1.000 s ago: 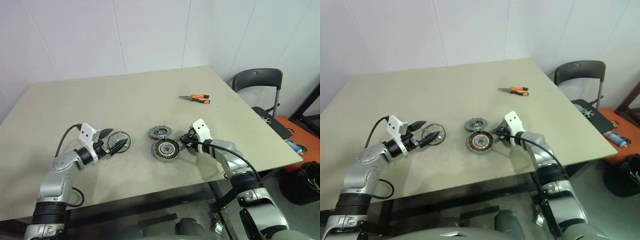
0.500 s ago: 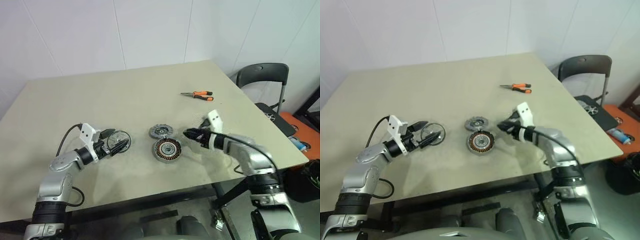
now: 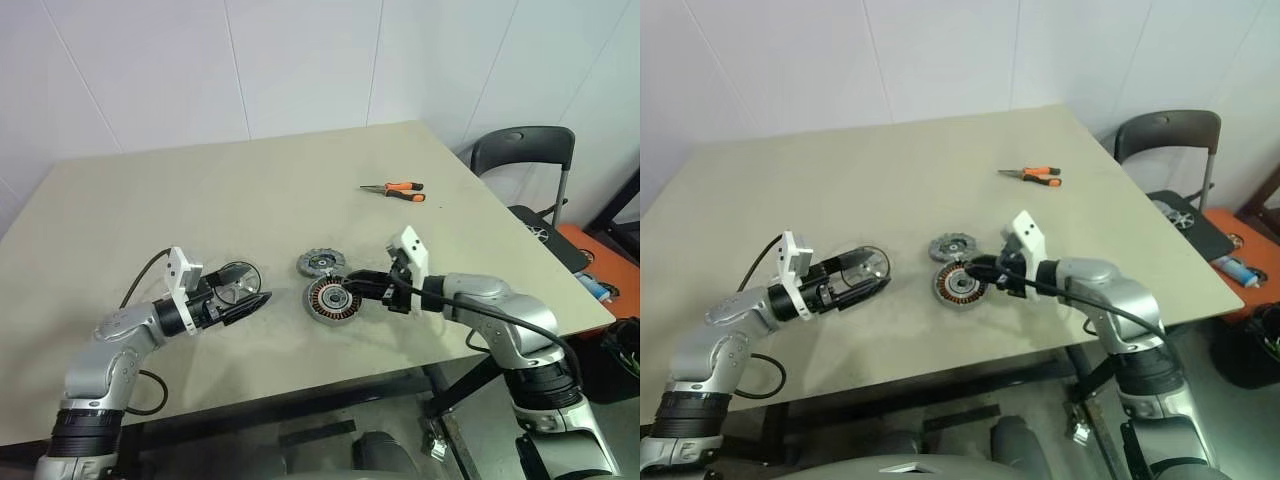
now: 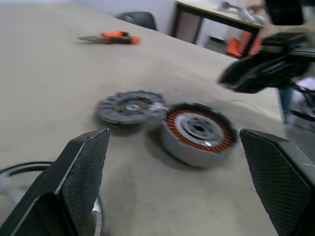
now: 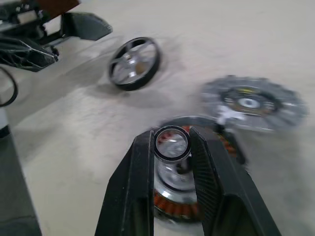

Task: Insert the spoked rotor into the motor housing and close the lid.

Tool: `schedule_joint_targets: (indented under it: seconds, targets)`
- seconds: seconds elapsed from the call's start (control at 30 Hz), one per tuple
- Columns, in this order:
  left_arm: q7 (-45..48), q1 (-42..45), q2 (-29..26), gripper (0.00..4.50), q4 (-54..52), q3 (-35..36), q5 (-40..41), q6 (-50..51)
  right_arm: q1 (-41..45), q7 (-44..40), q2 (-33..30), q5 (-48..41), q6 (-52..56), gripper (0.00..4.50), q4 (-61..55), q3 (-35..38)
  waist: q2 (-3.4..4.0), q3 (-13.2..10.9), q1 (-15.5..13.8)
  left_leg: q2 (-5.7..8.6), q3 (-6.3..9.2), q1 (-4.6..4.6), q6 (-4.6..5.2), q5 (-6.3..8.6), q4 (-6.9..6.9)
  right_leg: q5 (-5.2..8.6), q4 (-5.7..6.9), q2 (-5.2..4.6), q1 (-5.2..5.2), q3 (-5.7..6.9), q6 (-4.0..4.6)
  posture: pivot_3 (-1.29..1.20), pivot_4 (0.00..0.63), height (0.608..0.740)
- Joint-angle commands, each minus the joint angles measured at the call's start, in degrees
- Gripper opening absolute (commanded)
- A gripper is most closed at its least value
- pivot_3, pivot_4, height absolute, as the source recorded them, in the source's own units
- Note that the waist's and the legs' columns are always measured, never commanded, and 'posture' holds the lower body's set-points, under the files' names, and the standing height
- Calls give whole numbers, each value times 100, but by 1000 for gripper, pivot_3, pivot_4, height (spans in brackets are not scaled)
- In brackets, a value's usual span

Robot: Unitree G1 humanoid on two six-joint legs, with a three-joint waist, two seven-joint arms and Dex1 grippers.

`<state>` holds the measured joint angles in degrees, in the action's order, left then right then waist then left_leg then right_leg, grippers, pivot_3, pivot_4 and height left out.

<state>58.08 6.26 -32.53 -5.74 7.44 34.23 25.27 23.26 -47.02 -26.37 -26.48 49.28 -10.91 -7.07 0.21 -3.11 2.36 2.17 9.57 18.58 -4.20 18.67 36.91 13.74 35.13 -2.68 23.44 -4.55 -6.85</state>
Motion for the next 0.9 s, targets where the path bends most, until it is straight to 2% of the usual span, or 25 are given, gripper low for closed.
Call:
schedule_joint_targets:
  seconds: [0.03,0.2,0.43,0.9]
  targets:
    - [216,-110,-155,4500,-308,-119,2,8,252,-90,45,64,-227,745,51,-201,0,0,0,0,0,0,0,0,0,-1,0,-1,0,0,2,0,0,740]
    - [149,-376,-96,4500,-321,-311,-289,-278,429,-141,156,429,-591,745,699,-635,1,-1,-10,0,0,0,0,0,-1,-8,0,-1,0,0,13,0,0,740]
    - [-8,-587,-25,4500,-468,-305,-316,-401,571,-270,201,714,-904,745,1190,-838,2,-2,-24,0,0,-2,0,0,-1,-12,2,-1,0,0,20,0,0,740]
    - [-277,-563,-8,4500,-743,-300,-232,-192,351,-458,-38,780,-931,745,1127,-701,2,-2,-14,0,0,-3,0,0,2,-12,6,-1,-1,0,20,0,0,740]
